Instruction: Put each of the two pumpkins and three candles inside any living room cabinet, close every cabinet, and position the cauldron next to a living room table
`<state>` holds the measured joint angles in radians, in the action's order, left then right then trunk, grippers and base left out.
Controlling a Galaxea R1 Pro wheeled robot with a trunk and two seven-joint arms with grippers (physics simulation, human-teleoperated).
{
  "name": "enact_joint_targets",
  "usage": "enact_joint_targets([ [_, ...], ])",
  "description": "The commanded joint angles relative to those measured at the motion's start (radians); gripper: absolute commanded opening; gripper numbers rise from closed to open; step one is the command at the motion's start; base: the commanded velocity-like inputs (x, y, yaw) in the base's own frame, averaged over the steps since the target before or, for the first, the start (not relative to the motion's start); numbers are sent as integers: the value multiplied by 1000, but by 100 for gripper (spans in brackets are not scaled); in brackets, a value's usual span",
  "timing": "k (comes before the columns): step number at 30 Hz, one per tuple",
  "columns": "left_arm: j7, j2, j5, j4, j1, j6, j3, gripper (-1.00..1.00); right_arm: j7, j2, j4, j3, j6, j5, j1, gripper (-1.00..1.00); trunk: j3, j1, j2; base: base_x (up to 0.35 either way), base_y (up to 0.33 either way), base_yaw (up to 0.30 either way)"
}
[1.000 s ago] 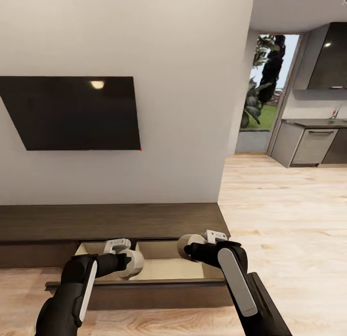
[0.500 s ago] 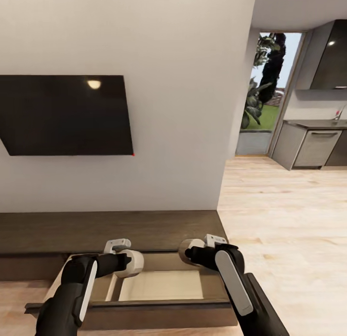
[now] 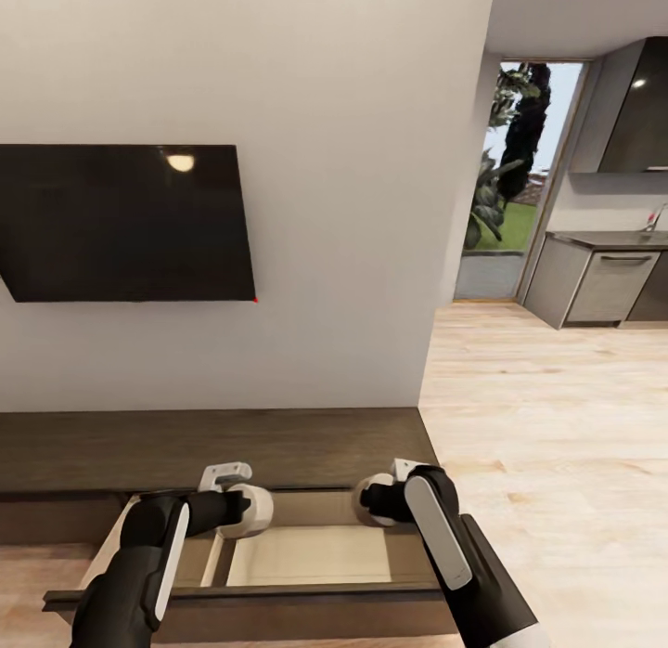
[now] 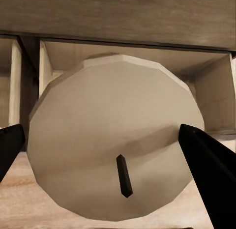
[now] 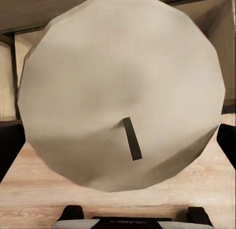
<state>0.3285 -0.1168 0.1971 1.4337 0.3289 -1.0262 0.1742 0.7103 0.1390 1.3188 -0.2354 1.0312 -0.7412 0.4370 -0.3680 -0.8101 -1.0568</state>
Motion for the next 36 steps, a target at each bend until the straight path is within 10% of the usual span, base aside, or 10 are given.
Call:
enact_joint_targets([
  [1,-3,-1,6,-1,1,-4,2,-100,14,0,-4,-1,0,-16,4,-100,-1,0,-1,0,0,0],
  [13,-112,-25,5,-16,1,-3,2,-100,21,7,-50,-2,0,-17,23,-100,-1,0,-1,0,0,0],
  [36,-126,-57,-5,-91,1,89,-39,-100,8,2,-172,-11,-86,-6,21,-100,-73,-88,-162,0,0,0],
])
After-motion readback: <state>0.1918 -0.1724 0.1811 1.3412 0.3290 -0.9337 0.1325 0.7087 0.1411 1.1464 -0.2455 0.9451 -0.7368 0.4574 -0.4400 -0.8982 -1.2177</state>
